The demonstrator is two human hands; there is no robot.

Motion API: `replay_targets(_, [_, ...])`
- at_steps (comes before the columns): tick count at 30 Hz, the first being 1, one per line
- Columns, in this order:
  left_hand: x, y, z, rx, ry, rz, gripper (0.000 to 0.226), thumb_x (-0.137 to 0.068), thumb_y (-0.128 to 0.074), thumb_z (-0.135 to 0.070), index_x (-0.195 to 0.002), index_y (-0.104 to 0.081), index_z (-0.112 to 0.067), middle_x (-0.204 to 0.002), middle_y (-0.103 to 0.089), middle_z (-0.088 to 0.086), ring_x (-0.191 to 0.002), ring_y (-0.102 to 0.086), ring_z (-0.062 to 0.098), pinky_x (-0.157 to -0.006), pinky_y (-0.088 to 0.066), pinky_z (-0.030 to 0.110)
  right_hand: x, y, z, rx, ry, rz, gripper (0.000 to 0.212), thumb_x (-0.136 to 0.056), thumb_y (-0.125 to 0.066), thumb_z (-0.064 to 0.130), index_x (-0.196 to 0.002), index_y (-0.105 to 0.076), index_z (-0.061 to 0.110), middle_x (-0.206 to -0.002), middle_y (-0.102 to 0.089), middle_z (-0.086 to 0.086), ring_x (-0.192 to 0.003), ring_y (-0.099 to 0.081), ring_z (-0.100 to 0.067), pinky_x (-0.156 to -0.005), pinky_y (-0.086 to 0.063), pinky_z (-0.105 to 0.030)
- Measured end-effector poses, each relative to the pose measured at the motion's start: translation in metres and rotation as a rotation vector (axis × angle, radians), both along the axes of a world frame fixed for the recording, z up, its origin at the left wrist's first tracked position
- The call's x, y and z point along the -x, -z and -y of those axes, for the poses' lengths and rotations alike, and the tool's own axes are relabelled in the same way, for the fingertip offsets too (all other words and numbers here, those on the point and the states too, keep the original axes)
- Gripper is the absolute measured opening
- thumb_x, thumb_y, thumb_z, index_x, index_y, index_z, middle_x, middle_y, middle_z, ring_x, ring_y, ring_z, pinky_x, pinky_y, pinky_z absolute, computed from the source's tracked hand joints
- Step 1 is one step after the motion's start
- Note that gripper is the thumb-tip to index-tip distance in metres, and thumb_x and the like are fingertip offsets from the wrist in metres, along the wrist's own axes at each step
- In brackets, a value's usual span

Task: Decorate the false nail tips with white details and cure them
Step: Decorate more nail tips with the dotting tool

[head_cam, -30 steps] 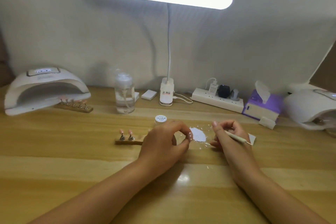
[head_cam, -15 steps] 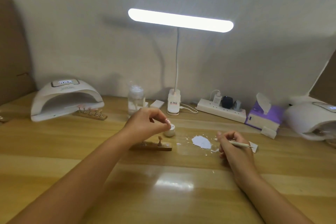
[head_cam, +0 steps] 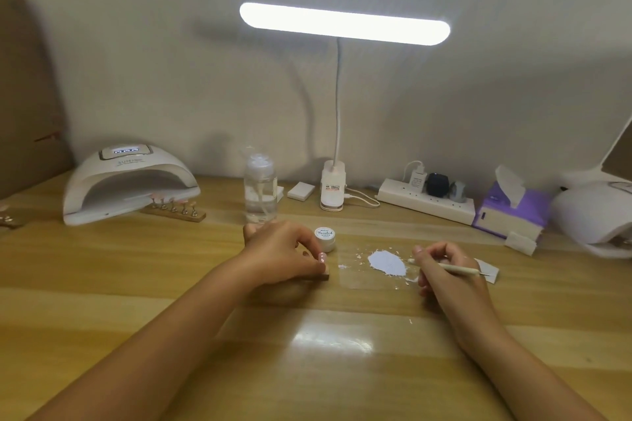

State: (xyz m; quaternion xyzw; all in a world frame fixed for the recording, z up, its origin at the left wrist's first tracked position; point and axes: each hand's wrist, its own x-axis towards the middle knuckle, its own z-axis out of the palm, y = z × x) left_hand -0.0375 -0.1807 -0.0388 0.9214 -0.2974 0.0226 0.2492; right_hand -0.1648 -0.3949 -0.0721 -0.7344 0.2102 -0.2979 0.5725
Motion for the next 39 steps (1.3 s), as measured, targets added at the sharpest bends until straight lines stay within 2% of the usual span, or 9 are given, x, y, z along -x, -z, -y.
replay_targets(7, [-0.006, -0.005, -0.006, -0.115, 0.027, 0.188, 0.021, -0.073, -0.069, -0.062, -0.077, -0.066, -0.042, -0.076, -0.055, -0.028, -0.093, -0.045, -0.002, -0.081, -0.018, 0.032, 0.001, -0.002, -0.001, 0.025, -0.007, 0.035, 0.01, -0.094, -0.065, 0.022, -0.09, -0.062, 0.013, -0.066, -0.067, -0.003, -0.06, -0.06, -0.014, -0.058, -0.05, -0.033])
replay_targets(13, [-0.01, -0.006, -0.01, -0.162, 0.011, 0.069, 0.023, -0.071, -0.073, -0.06, -0.079, -0.068, -0.039, -0.075, -0.056, -0.023, -0.089, -0.048, -0.005, -0.079, -0.02, 0.032, 0.001, 0.0, 0.001, -0.034, 0.003, 0.066, 0.012, -0.096, -0.062, 0.019, -0.095, -0.054, 0.011, -0.058, -0.065, 0.003, -0.053, -0.062, -0.007, -0.064, -0.055, -0.035])
replay_targets(19, [-0.011, -0.005, -0.01, -0.141, 0.011, 0.086, 0.024, -0.071, -0.075, -0.059, -0.073, -0.065, -0.037, -0.078, -0.059, -0.022, -0.091, -0.048, -0.005, -0.08, -0.018, 0.032, 0.001, -0.001, -0.003, 0.01, -0.003, 0.052, 0.018, -0.095, -0.064, 0.016, -0.097, -0.053, 0.002, -0.063, -0.064, -0.004, -0.052, -0.058, -0.006, -0.051, -0.048, -0.018])
replay_targets(26, [-0.008, -0.011, -0.016, -0.15, 0.127, 0.175, 0.019, -0.078, -0.073, -0.049, -0.076, -0.063, -0.033, -0.083, -0.062, -0.019, -0.091, -0.052, -0.004, -0.085, -0.015, 0.027, 0.004, -0.005, -0.004, 0.015, 0.0, 0.063, 0.016, -0.095, -0.065, 0.019, -0.096, -0.055, 0.006, -0.069, -0.068, -0.005, -0.061, -0.066, -0.014, -0.062, -0.057, -0.031])
replay_targets(28, [-0.006, -0.022, -0.018, -0.096, 0.119, 0.201, 0.016, -0.08, -0.073, -0.042, -0.074, -0.063, -0.032, -0.082, -0.064, -0.017, -0.085, -0.057, -0.003, -0.086, -0.026, 0.024, 0.007, -0.007, -0.006, 0.087, 0.003, 0.104, 0.013, -0.094, -0.066, 0.021, -0.093, -0.057, 0.013, -0.074, -0.068, -0.002, -0.064, -0.068, -0.013, -0.066, -0.059, -0.036])
replay_targets(30, [0.0, -0.035, -0.017, 0.101, 0.156, 0.153, 0.015, -0.08, -0.077, -0.034, -0.073, -0.064, -0.031, -0.077, -0.067, -0.018, -0.069, -0.058, -0.007, -0.068, -0.039, 0.013, 0.009, -0.007, -0.007, 0.174, -0.004, 0.136, 0.011, -0.094, -0.067, 0.022, -0.091, -0.057, 0.019, -0.077, -0.067, -0.001, -0.068, -0.067, -0.016, -0.066, -0.057, -0.036])
replay_targets(33, [0.021, -0.04, 0.001, 0.433, 0.328, -0.036, 0.011, -0.081, -0.08, -0.023, -0.078, -0.07, -0.021, -0.078, -0.071, -0.009, -0.051, -0.053, -0.01, -0.051, -0.037, 0.005, 0.007, -0.007, -0.007, 0.193, 0.015, 0.12, 0.009, -0.095, -0.064, 0.024, -0.092, -0.057, 0.019, -0.08, -0.067, -0.002, -0.067, -0.065, -0.009, -0.067, -0.054, -0.036])
replay_targets(36, [0.046, -0.014, 0.028, 0.455, 0.402, -0.121, 0.003, -0.085, -0.076, -0.026, -0.086, -0.075, -0.024, -0.078, -0.07, -0.013, -0.051, -0.05, -0.012, -0.053, -0.035, 0.005, 0.003, -0.006, -0.004, 0.129, 0.066, 0.084, 0.012, -0.095, -0.063, 0.028, -0.092, -0.056, 0.018, -0.08, -0.068, -0.004, -0.057, -0.063, -0.002, -0.063, -0.051, -0.034])
replay_targets(39, [0.052, 0.018, 0.042, 0.374, 0.344, -0.117, 0.012, -0.089, -0.07, -0.038, -0.095, -0.076, -0.029, -0.084, -0.068, -0.018, -0.052, -0.048, -0.006, -0.057, -0.034, 0.014, 0.004, -0.009, 0.001, 0.186, 0.064, 0.095, 0.017, -0.093, -0.066, 0.034, -0.092, -0.057, 0.02, -0.071, -0.068, 0.003, -0.055, -0.063, -0.003, -0.059, -0.051, -0.03])
